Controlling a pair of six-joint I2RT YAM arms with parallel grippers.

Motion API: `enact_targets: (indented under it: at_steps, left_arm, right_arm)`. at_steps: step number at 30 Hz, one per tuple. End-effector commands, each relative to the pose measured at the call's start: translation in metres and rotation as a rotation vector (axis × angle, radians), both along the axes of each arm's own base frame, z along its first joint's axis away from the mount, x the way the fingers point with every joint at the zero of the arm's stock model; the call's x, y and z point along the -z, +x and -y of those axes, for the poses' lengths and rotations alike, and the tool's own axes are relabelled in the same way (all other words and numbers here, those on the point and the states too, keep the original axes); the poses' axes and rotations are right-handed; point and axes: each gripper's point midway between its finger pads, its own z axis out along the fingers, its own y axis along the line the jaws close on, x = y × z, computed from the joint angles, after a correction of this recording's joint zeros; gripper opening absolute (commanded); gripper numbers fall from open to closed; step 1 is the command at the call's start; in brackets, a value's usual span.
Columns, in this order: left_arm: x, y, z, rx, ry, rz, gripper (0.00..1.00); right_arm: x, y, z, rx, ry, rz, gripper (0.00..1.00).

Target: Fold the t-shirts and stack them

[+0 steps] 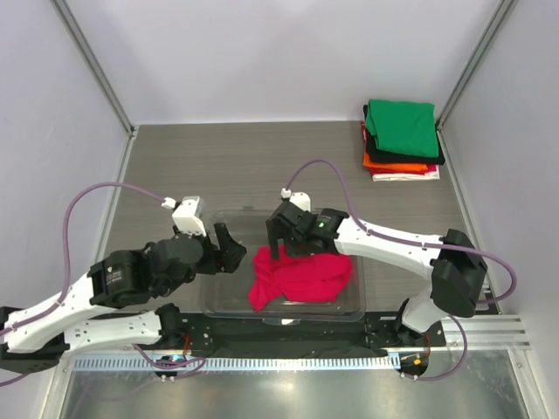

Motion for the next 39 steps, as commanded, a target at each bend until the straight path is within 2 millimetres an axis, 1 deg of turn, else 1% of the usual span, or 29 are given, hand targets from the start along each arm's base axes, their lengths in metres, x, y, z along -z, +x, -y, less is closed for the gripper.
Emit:
enact_targets:
  at_steps: [1, 5, 7, 10, 13, 14, 16, 17, 19, 20, 21, 22, 23, 24, 25, 26, 27, 28, 29, 30, 31, 32, 33, 34, 35, 36, 37, 38, 39]
  left_arm:
    - [-0.01, 0.004, 0.0, 0.001, -0.031, 0.05, 0.79]
    - [-0.014, 0.001, -0.002, 0.041, -0.035, 0.071, 0.8]
    - [-0.015, -0.001, -0.001, 0.054, -0.054, 0.081, 0.83]
    - [-0.014, -0.002, -0.003, 0.058, -0.059, 0.084, 0.85]
    - [-0.013, -0.003, -0.003, 0.062, -0.064, 0.083, 0.85]
    - [-0.013, -0.003, -0.004, 0.061, -0.065, 0.082, 0.85]
    - [-0.011, -0.003, -0.005, 0.054, -0.062, 0.081, 0.85]
    - [-0.01, -0.003, -0.005, 0.053, -0.06, 0.082, 0.85]
    - [-0.009, -0.002, -0.007, 0.044, -0.059, 0.084, 0.85]
    - [-0.009, -0.001, -0.007, 0.039, -0.06, 0.085, 0.85]
    - [-0.008, 0.001, -0.009, 0.026, -0.049, 0.086, 0.85]
    - [-0.008, 0.001, -0.01, 0.017, -0.05, 0.082, 0.85]
    - [-0.007, 0.002, -0.011, 0.012, -0.038, 0.08, 0.85]
    - [-0.006, 0.002, -0.011, 0.011, -0.03, 0.079, 0.85]
    - [-0.007, 0.003, -0.011, 0.009, -0.027, 0.08, 0.86]
    - [-0.005, 0.003, -0.009, 0.009, -0.015, 0.075, 0.85]
    - [-0.004, 0.003, -0.007, 0.016, -0.007, 0.075, 0.85]
    - [-0.007, 0.004, -0.006, 0.016, -0.008, 0.076, 0.85]
    - [-0.006, 0.005, -0.004, 0.014, 0.005, 0.075, 0.85]
    - [0.0, 0.008, -0.003, 0.005, 0.05, 0.065, 0.85]
    - [-0.002, 0.01, -0.003, -0.006, 0.066, 0.067, 0.86]
    - [-0.001, 0.014, -0.005, -0.025, 0.099, 0.072, 0.86]
    - [0.011, 0.018, -0.002, -0.033, 0.177, 0.055, 0.86]
    - [0.009, 0.02, 0.0, -0.038, 0.198, 0.053, 0.86]
    - [0.014, 0.024, 0.001, -0.045, 0.237, 0.039, 0.86]
    - [0.017, 0.027, 0.004, -0.047, 0.262, 0.029, 0.86]
    - [0.024, 0.032, 0.011, -0.045, 0.303, 0.01, 0.85]
    - [0.028, 0.039, 0.012, -0.055, 0.313, -0.006, 0.85]
    - [0.03, 0.041, 0.023, -0.017, 0.303, -0.018, 0.85]
  right_arm:
    - [-0.01, 0.013, -0.013, -0.006, 0.022, 0.042, 1.0]
    - [-0.001, 0.018, -0.011, 0.002, -0.012, 0.042, 1.0]
    - [0.006, 0.02, -0.01, 0.001, -0.034, 0.04, 1.0]
    - [0.028, 0.018, -0.009, -0.008, -0.078, 0.007, 1.0]
    - [0.052, 0.011, -0.007, -0.02, -0.098, -0.038, 0.93]
    - [0.057, 0.007, -0.008, -0.026, -0.097, -0.054, 0.84]
    - [0.068, 0.001, -0.008, -0.036, -0.088, -0.083, 0.72]
    - [0.07, 0.0, -0.009, -0.039, -0.085, -0.09, 0.52]
    - [0.068, -0.002, -0.011, -0.051, -0.067, -0.097, 0.36]
    - [0.063, -0.002, -0.013, -0.055, -0.056, -0.092, 0.15]
    - [0.057, -0.002, -0.013, -0.053, -0.051, -0.088, 0.08]
    - [0.034, 0.002, -0.02, -0.056, -0.003, -0.056, 0.02]
    - [0.019, 0.007, -0.021, -0.053, 0.009, -0.029, 0.01]
    - [0.004, 0.006, -0.014, -0.054, -0.012, -0.019, 0.01]
    - [-0.047, 0.017, -0.023, -0.047, 0.068, 0.06, 0.01]
    - [-0.069, 0.021, -0.006, -0.024, 0.021, 0.108, 0.01]
    - [-0.098, 0.025, 0.0, -0.005, 0.038, 0.159, 0.01]
    - [-0.155, 0.034, 0.001, 0.027, 0.113, 0.253, 0.01]
    - [-0.194, 0.034, 0.016, 0.054, 0.156, 0.321, 0.01]
    - [-0.216, 0.035, 0.039, 0.1, 0.117, 0.376, 0.01]
    - [-0.266, 0.035, 0.051, 0.134, 0.2, 0.455, 0.01]
    - [-0.29, 0.032, 0.066, 0.159, 0.224, 0.497, 0.01]
    - [-0.312, 0.027, 0.093, 0.206, 0.226, 0.552, 0.01]
    - [-0.341, 0.021, 0.111, 0.24, 0.282, 0.604, 0.01]
    - [-0.353, 0.018, 0.126, 0.272, 0.296, 0.636, 0.01]
    - [-0.369, 0.007, 0.15, 0.3, 0.334, 0.671, 0.01]
    - [-0.38, 0.004, 0.171, 0.355, 0.351, 0.712, 0.01]
    - [-0.386, -0.001, 0.183, 0.378, 0.372, 0.729, 0.01]
    - [-0.397, -0.013, 0.205, 0.405, 0.425, 0.759, 0.01]
